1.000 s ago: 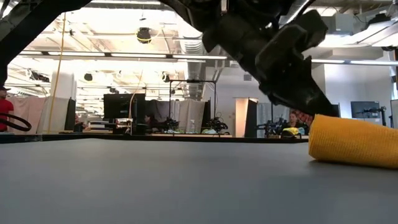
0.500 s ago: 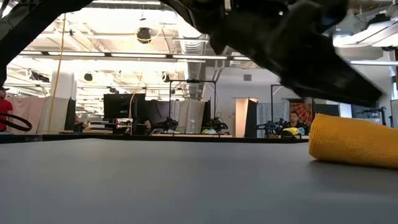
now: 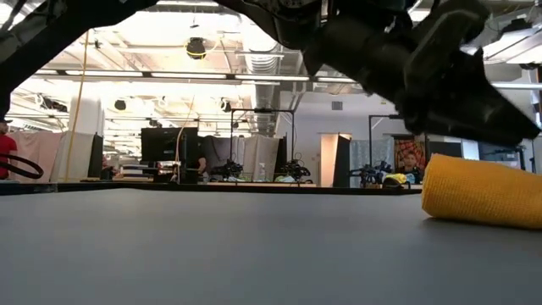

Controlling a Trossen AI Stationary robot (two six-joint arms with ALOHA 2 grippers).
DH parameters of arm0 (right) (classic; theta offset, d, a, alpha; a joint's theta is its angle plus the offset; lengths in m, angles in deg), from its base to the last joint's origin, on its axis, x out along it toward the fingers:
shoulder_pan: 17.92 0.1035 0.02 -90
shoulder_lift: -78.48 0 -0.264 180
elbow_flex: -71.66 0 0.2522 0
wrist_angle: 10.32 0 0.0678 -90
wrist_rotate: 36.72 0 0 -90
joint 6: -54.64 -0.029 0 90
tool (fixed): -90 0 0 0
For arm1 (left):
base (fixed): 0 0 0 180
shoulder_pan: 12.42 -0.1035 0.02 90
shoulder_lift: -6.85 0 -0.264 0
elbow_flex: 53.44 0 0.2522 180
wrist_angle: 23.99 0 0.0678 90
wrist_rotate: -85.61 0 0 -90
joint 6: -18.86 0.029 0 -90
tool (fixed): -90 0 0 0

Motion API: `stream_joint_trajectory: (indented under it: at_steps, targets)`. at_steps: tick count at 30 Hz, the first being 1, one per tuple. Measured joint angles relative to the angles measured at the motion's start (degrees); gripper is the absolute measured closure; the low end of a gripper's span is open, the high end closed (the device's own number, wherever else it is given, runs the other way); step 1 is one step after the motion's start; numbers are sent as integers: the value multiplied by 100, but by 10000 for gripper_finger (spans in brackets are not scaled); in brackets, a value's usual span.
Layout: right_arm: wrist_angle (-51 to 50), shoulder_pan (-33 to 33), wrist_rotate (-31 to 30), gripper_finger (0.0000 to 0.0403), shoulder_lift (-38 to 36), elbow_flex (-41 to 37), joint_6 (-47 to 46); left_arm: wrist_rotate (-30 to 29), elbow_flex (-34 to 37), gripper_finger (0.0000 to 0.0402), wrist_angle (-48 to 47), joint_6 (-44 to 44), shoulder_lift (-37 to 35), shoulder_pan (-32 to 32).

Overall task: Roll towel
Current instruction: Move the orange microfiber towel to the left of the table

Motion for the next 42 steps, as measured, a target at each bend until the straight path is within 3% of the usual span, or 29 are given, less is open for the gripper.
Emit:
stream_joint_trajectory:
  at_steps: [14,26,31,37,42]
  targets:
    - [103,-204,258,381,-11,18,303,37,-256,212,25,-374,628,-9]
    - [-309,-224,140,381,-13,376,827,-611,-295,217,-842,-52,695,-2]
    - [-1040,-189,136,381,-13,866,871,-583,-297,266,-1169,9,682,-2]
    - [-2056,5,-201,381,-13,1626,1010,-503,-290,380,-1306,-120,662,2]
    - [-3285,293,-848,381,-19,2270,714,-157,-268,396,-1523,-445,568,-57]
